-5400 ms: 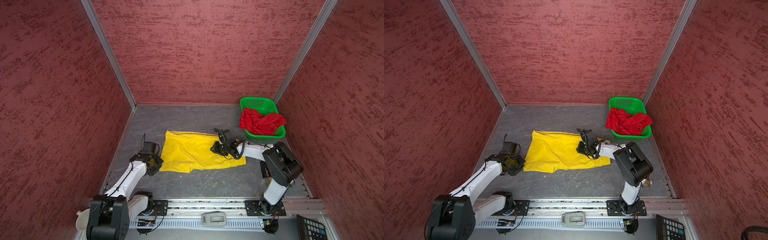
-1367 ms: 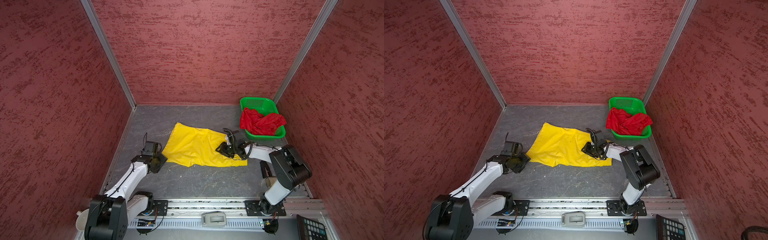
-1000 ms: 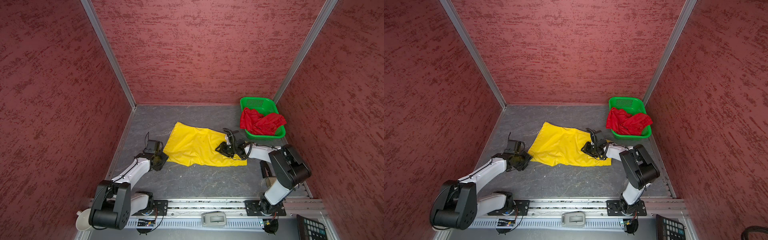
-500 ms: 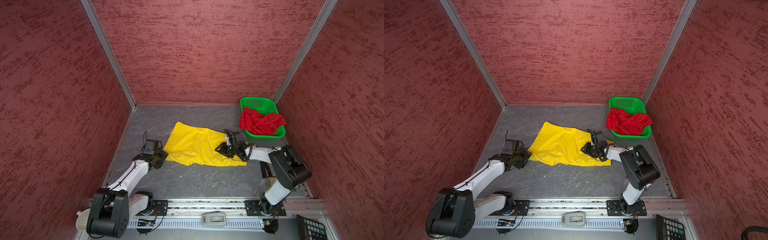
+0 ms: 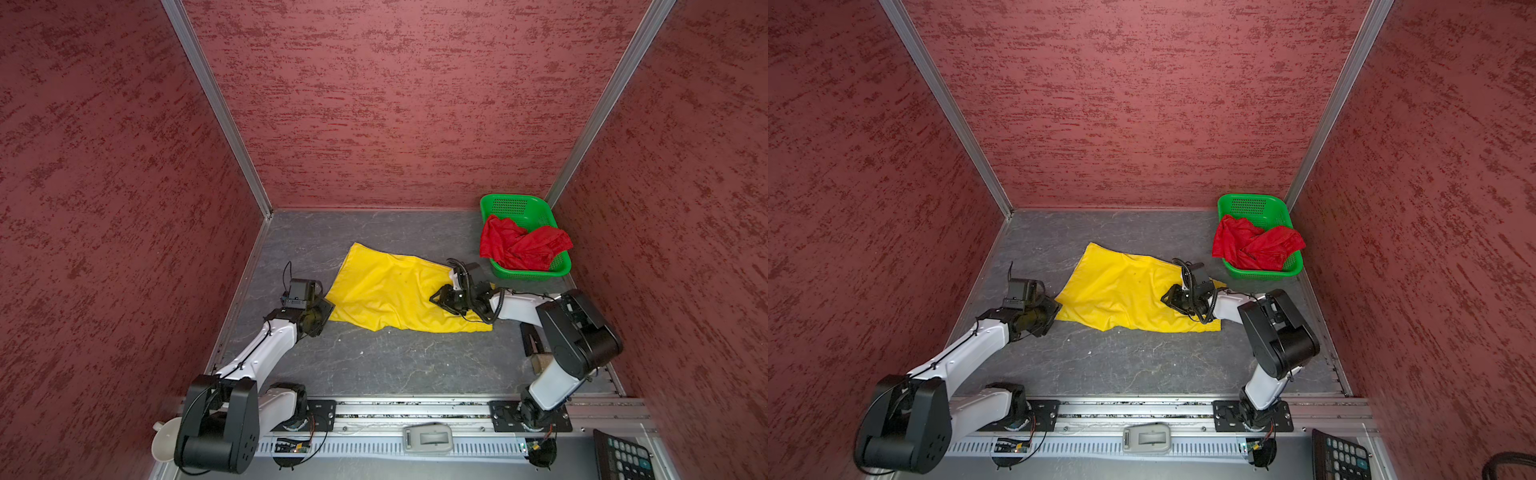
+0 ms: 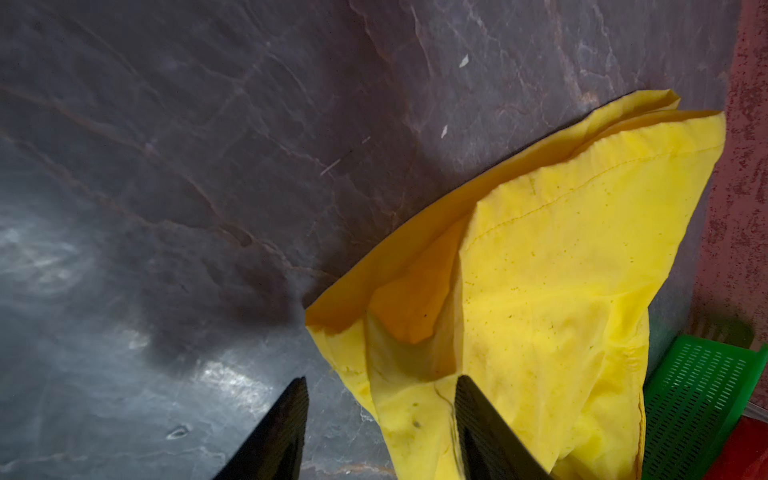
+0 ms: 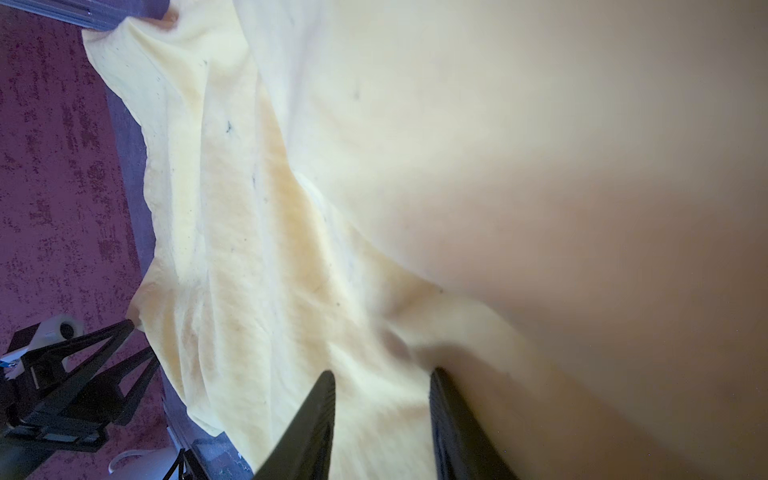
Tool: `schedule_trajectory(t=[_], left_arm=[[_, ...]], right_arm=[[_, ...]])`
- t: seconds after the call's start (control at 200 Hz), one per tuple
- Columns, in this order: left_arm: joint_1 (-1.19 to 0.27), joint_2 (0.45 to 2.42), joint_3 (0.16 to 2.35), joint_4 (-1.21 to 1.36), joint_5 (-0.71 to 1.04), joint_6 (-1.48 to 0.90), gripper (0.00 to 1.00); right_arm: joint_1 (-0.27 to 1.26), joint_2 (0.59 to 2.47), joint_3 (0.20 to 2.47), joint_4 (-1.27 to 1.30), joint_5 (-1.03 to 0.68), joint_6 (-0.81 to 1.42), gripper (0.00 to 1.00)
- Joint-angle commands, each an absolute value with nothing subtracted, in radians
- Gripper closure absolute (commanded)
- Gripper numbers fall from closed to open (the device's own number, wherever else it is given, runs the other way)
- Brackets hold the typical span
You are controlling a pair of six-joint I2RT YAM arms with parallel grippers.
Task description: Fold and stack the shorts
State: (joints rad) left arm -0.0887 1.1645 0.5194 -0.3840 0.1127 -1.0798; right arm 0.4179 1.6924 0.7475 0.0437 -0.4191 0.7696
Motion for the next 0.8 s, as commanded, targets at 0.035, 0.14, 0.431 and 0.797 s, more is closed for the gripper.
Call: schedule_trajectory(t=[0.035, 0.14, 0.431, 0.797], left_arm=[[-0.082, 1.213, 0.512, -0.33, 0.12, -1.088, 0.45], [-0.082, 1.26, 0.506, -0.296, 0.126, -1.09, 0.47], [-0.078, 1.334, 0.526, -0.273, 0.059, -1.035, 0.83], [0.031, 1.221, 0.529, -0.417, -0.034, -0.889, 1.0]], right_arm=[[0.423, 1.746, 0.713, -0.057, -0.4, 0.773, 0.6], [0.423, 1.746, 0.705, -0.057, -0.403, 0.775, 0.6], [0.423, 1.73, 0.692, -0.091, -0.384, 0.758, 0.6], [0.385, 1.753, 0.728, -0.217, -0.319, 0.678, 0.6]])
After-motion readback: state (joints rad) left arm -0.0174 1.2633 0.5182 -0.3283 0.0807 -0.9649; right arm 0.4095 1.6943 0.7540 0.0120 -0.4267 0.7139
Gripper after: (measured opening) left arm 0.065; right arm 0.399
